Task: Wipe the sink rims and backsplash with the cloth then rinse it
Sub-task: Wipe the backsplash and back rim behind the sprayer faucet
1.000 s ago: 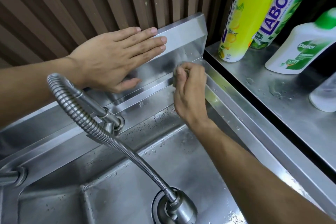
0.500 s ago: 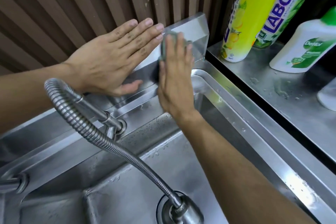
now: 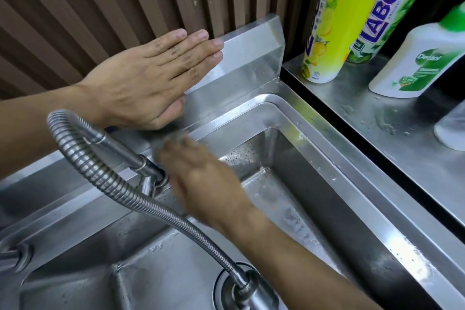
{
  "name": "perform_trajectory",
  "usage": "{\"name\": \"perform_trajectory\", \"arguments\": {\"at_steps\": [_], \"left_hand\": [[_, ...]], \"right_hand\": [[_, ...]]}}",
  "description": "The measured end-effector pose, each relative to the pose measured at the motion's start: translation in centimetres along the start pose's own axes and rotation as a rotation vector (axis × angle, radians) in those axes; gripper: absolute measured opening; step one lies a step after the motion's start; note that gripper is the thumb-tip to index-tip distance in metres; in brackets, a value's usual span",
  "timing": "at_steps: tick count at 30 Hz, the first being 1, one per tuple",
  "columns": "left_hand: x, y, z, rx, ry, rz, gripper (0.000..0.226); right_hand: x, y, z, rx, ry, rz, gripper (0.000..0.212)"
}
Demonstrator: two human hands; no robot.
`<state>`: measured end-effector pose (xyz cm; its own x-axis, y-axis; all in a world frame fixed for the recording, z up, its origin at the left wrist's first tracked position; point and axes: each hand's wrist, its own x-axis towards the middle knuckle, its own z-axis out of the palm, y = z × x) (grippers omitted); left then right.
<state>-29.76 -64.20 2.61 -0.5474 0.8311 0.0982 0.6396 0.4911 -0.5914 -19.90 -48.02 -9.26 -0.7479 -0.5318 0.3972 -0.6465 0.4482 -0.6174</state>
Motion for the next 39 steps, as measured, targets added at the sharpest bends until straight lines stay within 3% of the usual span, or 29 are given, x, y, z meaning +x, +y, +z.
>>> {"name": "perform_trajectory", "arguments": {"at_steps": [4,12,19,22,24,27,29,33,39], "left_hand": [[0.0,0.0,0.0,0.0,-0.008,0.016,0.071],[0.1,0.0,0.1,-0.01,-0.039,0.026,0.069],[0.2,0.1,0.1,0.001,-0.059,0.014,0.07],[0.1,0.1,0.0,0.003,-0.064,0.009,0.07],[0.1,0.1,-0.1,-0.003,-0.055,0.005,0.069],[0.0,0.2,-0.2,-0.036,-0.01,-0.009,0.068],[-0.1,0.3,-0.3,-0.049,0.037,-0.024,0.067],[-0.1,0.1,-0.3,-0.085,0.08,-0.028,0.065],[-0.3,0.0,0.0,-0.114,0.059,-0.035,0.07]], "right_hand": [[0.4,1.5,0.4,-0.181,-0.08,-0.098,0.038],[1.8,6.1,-4.0,-0.577,-0.012,0.369,0.058],[3.9,7.9,-6.2,-0.641,-0.057,0.561,0.061],[4.2,8.2,-6.4,-0.52,0.008,0.608,0.057],[4.0,8.3,-6.7,-0.343,0.17,0.615,0.05],[3.8,4.9,-5.7,0.15,0.55,0.556,0.03],[4.7,1.1,-3.4,0.39,0.597,0.486,0.042],[7.2,-1.5,1.1,0.507,0.567,0.448,0.063],[9.3,1.9,-0.1,0.436,0.764,0.419,0.057]]}}
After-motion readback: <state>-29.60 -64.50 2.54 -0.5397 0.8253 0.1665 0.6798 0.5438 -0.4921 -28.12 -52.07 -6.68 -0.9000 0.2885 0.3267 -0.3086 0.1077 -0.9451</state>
